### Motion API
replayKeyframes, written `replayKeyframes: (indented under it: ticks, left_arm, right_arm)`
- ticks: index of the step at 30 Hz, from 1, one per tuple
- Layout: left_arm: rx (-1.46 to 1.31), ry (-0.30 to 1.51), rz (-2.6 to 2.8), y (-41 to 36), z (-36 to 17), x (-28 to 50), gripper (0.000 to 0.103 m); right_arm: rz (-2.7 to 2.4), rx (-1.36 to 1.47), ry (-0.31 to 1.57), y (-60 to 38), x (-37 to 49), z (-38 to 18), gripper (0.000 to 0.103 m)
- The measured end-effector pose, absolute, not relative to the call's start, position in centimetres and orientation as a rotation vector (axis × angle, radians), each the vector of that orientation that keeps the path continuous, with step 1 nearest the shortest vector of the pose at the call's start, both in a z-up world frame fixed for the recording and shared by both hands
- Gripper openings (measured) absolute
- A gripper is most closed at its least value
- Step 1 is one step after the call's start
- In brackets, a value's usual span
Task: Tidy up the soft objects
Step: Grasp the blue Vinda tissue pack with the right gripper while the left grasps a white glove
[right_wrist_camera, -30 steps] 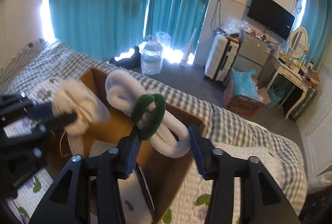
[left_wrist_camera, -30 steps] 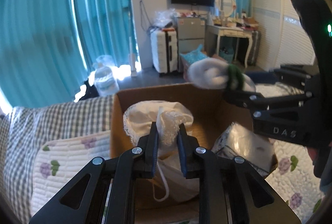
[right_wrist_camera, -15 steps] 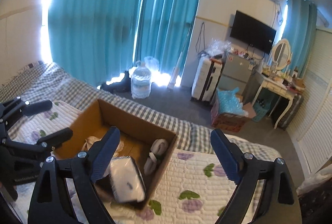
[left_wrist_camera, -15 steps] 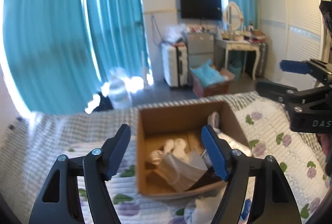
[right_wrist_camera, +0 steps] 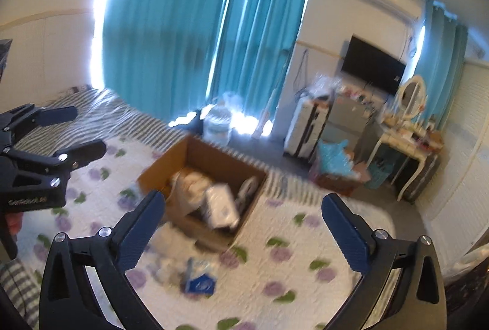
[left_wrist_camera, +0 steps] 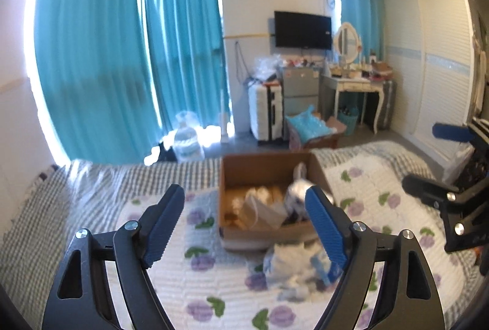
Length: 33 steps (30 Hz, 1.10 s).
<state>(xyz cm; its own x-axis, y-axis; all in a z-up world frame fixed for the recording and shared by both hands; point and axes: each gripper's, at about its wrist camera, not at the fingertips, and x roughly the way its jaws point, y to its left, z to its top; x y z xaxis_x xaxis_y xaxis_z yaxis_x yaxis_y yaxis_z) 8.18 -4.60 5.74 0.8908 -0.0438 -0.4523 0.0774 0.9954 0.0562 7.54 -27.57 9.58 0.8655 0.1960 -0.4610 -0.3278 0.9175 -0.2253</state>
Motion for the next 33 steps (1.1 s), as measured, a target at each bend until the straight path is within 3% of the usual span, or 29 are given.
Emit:
replayKeyframes:
  ticks: [11, 16, 22, 23, 25, 27, 33]
  left_arm:
    - [-0.048, 0.646, -0.007, -4.8, -8.0, 10.5, 0.082]
    - [-0.046, 0.771, -0.002, -4.2, -13.4, 11.1, 0.082]
    - [-0.061, 0.839, -0.002, -4.0, -15.1, 11.3, 0.082]
    - [-0.058, 0.832, -0.006, -4.1, -15.0, 11.1, 0.082]
    - [-0.047, 0.818, -0.019, -4.4, -14.8, 10.8, 0.082]
    - [-0.041, 0.818, -0.048, -5.0, -14.5, 10.3, 0.082]
    - [-0.016, 0.821, -0.104, -6.9, -13.7, 10.1, 0.082]
  right_arm:
    - [0.294, -0.212, 0.734, -28.1, 11.4, -6.4, 0.103]
    - [0.314, -0.146, 0.813, -27.7, 14.2, -12.0, 0.087]
    - [0.36, -0.111, 0.933, -27.1, 15.5, -15.6, 0.085]
    - [0.357, -0.111, 0.945, -27.1, 15.7, -16.0, 0.082]
    - [0.367, -0.092, 0.974, -27.4, 15.9, -16.6, 0.059]
    - [0.395, -0.063, 0.994, -27.6, 15.8, -17.0, 0.051]
    - [0.413, -0.021, 0.898, -28.9, 13.8, -14.4, 0.047]
